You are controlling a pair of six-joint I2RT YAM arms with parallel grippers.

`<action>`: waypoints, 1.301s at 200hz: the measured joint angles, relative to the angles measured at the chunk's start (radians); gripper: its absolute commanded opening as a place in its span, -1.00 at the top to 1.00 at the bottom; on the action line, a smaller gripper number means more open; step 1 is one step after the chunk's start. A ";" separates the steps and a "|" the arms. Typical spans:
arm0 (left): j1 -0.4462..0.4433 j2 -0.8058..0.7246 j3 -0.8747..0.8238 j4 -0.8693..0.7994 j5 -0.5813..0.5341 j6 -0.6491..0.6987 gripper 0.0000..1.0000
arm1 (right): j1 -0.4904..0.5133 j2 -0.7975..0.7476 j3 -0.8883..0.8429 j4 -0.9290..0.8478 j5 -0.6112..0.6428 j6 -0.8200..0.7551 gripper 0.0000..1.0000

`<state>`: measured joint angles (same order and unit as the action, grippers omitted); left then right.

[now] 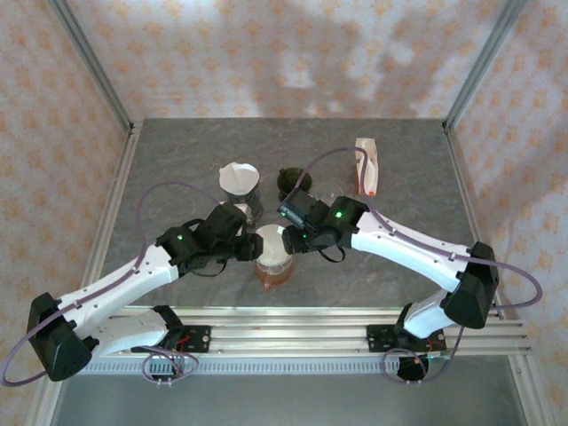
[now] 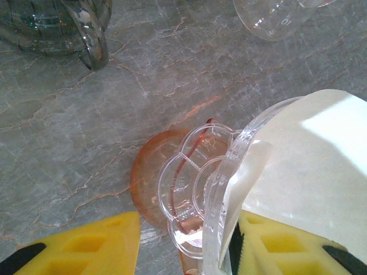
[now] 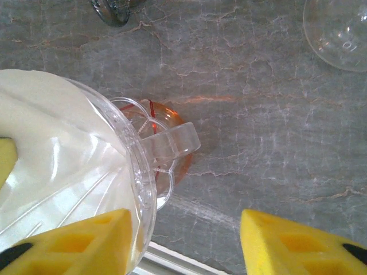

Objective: Place the coffee filter in the dripper

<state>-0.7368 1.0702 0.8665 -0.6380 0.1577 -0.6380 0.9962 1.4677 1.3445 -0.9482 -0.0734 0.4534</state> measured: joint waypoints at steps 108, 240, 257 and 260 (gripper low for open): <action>0.000 -0.066 -0.013 0.029 0.053 -0.026 0.13 | 0.000 0.000 0.000 0.007 -0.002 0.000 0.22; 0.000 -0.062 -0.013 -0.003 0.063 -0.016 0.53 | 0.001 0.000 0.000 0.011 -0.001 0.000 0.29; 0.000 -0.062 -0.012 -0.003 0.063 -0.016 0.53 | 0.002 0.000 0.000 0.011 0.000 0.000 0.29; 0.000 -0.062 -0.012 -0.003 0.063 -0.016 0.53 | 0.002 0.000 0.000 0.011 0.000 0.000 0.29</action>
<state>-0.7372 1.0080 0.8543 -0.6415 0.2211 -0.6540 0.9985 1.4677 1.3445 -0.9375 -0.0734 0.4534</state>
